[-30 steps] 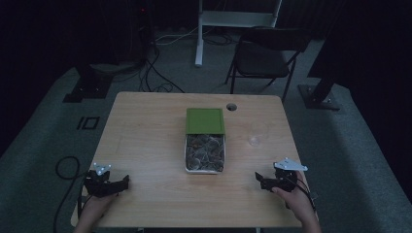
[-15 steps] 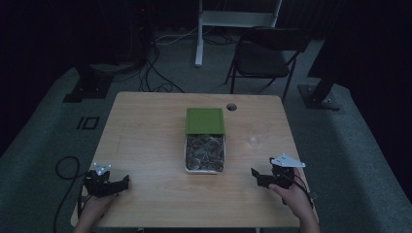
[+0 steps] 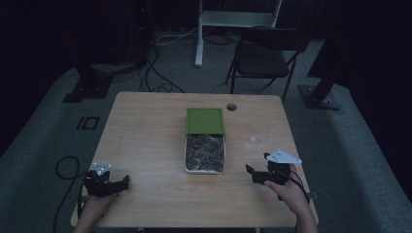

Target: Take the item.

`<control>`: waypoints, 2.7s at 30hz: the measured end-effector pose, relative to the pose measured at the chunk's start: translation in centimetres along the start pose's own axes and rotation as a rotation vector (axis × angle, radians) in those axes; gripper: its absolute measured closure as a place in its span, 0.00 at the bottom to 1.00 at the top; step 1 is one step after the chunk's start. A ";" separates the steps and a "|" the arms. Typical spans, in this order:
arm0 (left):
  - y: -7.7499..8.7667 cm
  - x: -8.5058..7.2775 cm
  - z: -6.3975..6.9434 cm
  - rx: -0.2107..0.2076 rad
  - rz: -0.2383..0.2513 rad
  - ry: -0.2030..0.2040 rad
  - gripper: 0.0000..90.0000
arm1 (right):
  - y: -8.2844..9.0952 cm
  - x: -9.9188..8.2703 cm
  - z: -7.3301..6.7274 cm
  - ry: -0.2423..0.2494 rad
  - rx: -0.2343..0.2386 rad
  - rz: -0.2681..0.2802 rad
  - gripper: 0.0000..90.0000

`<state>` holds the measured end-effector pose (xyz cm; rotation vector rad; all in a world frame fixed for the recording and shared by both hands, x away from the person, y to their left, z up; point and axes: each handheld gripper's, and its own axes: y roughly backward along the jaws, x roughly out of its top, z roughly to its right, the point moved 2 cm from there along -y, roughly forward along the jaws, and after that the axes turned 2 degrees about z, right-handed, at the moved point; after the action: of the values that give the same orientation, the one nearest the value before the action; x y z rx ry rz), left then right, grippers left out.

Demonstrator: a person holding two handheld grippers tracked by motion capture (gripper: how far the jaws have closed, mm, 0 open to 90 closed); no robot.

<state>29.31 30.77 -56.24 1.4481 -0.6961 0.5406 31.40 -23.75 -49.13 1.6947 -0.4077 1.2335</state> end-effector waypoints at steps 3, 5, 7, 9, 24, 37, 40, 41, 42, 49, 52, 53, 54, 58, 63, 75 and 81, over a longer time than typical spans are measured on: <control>0.0 0.0 0.0 0.000 0.000 0.000 0.01 | 0.0 0.3 -0.3 0.008 0.008 0.004 0.13; 0.0 0.0 0.0 0.000 0.000 0.000 0.01 | 0.0 0.6 -0.5 0.015 0.013 0.008 0.13; 0.0 0.0 0.0 0.000 0.000 0.000 0.01 | 0.0 0.9 -0.7 0.020 0.021 0.013 0.13; 0.0 0.0 0.0 0.000 0.000 -0.001 0.01 | -0.1 1.3 -1.0 0.023 0.037 0.019 0.13; 0.0 0.0 0.0 0.000 0.002 0.002 0.01 | -1.0 3.2 -2.4 0.047 0.098 0.043 0.13; 0.0 0.0 0.0 0.000 0.000 0.001 0.01 | -2.1 4.7 -3.9 0.069 0.147 0.061 0.13; 0.0 0.0 0.0 0.000 0.000 0.001 0.01 | -2.3 5.1 -4.2 0.078 0.154 0.064 0.13; 0.0 0.0 0.0 0.000 0.000 0.001 0.01 | -2.4 5.2 -4.3 0.080 0.157 0.065 0.13; 0.0 0.0 0.0 0.000 0.000 0.001 0.01 | -2.6 5.3 -4.5 0.082 0.162 0.064 0.13; 0.0 0.0 0.0 -0.002 0.000 0.000 0.01 | -3.2 5.9 -5.4 0.101 0.187 0.060 0.13; 0.0 0.0 0.0 -0.002 0.000 -0.001 0.01 | -3.5 6.1 -5.9 0.110 0.196 0.057 0.13; 0.0 0.0 0.0 -0.002 0.000 -0.001 0.01 | -3.6 6.2 -6.0 0.112 0.201 0.055 0.13; 0.0 0.0 0.0 -0.002 0.000 -0.001 0.01 | -3.7 6.3 -6.2 0.114 0.205 0.056 0.13; 0.0 0.0 0.0 -0.002 0.000 -0.001 0.01 | -4.1 6.7 -6.8 0.119 0.217 0.057 0.13; 0.0 0.0 0.0 -0.002 0.000 0.000 0.01 | -4.8 6.9 -7.9 0.131 0.242 0.055 0.13; 0.0 0.0 0.0 -0.002 0.001 0.000 0.01 | -6.2 7.1 -10.2 0.162 0.291 0.038 0.13; 0.0 0.0 0.0 -0.002 0.000 -0.001 0.01 | -6.8 6.9 -11.1 0.169 0.314 0.028 0.13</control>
<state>29.32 30.78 -56.24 1.4463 -0.6970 0.5394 33.20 -9.40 -46.32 1.8314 -0.1402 1.5097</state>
